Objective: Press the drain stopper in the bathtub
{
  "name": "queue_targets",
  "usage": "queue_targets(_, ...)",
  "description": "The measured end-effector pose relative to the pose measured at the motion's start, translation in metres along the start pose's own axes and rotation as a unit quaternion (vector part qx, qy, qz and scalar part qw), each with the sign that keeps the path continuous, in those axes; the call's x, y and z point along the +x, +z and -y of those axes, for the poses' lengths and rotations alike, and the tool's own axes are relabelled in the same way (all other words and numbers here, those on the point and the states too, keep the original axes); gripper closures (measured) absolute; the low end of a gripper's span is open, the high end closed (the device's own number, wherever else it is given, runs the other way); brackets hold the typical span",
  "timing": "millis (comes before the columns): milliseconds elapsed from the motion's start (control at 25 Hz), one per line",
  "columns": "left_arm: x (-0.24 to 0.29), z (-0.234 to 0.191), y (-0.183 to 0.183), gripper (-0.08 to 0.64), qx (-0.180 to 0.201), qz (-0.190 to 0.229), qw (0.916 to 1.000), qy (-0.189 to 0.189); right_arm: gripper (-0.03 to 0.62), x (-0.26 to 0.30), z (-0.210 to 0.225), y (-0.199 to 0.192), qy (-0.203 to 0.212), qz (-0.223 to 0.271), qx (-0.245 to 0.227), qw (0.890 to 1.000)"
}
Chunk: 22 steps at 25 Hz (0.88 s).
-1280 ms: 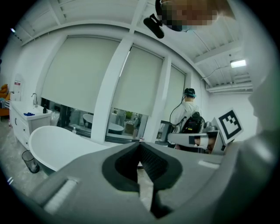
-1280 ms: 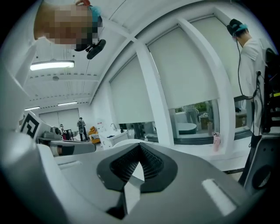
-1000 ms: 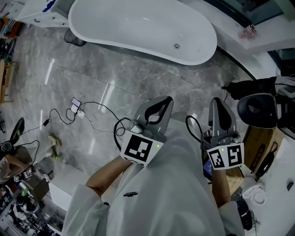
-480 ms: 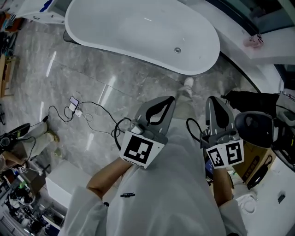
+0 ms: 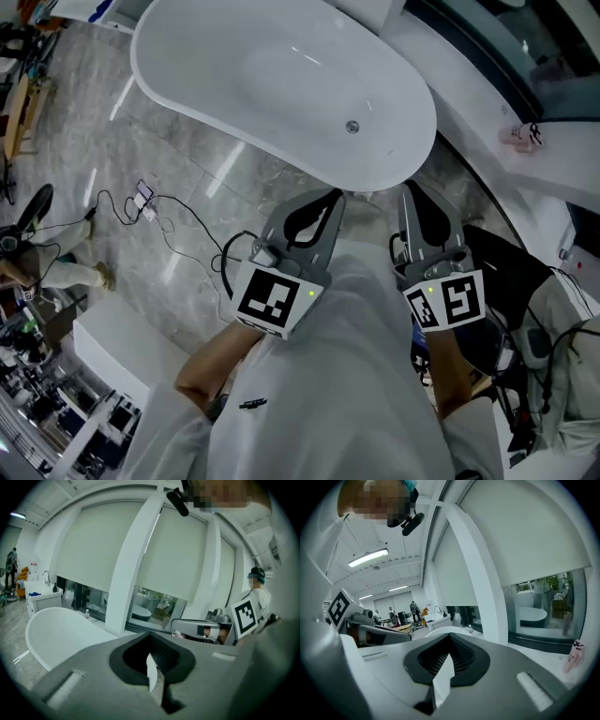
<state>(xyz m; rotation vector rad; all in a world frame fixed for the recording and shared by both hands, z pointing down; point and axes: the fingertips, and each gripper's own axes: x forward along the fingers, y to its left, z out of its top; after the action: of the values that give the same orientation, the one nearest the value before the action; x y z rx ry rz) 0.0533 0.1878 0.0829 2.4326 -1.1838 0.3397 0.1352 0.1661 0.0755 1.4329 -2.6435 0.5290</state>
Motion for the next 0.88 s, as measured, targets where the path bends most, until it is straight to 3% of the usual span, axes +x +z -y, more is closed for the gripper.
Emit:
queue_targets(120, 0.026, -0.004, -0.009, 0.557, -0.016, -0.024, 0.9993, 0.024, 0.597, 0.021, 0.027, -0.003, 0.028, -0.022, 0.003, 0.999)
queue_targets(320, 0.066, -0.031, -0.031, 0.557, -0.037, -0.067, 0.9968, 0.024, 0.597, 0.066, 0.038, -0.017, 0.069, -0.067, 0.003, 0.995)
queue_targets(640, 0.094, -0.099, -0.025, 0.557, -0.082, -0.075, 0.9938, 0.0, 0.594, 0.142, 0.045, -0.037, 0.042, -0.123, -0.016, 0.991)
queue_targets(880, 0.126, -0.151, -0.045, 0.557, -0.091, -0.087, 0.992, -0.002, 0.589, 0.183, 0.059, -0.076, 0.019, -0.147, 0.009, 0.989)
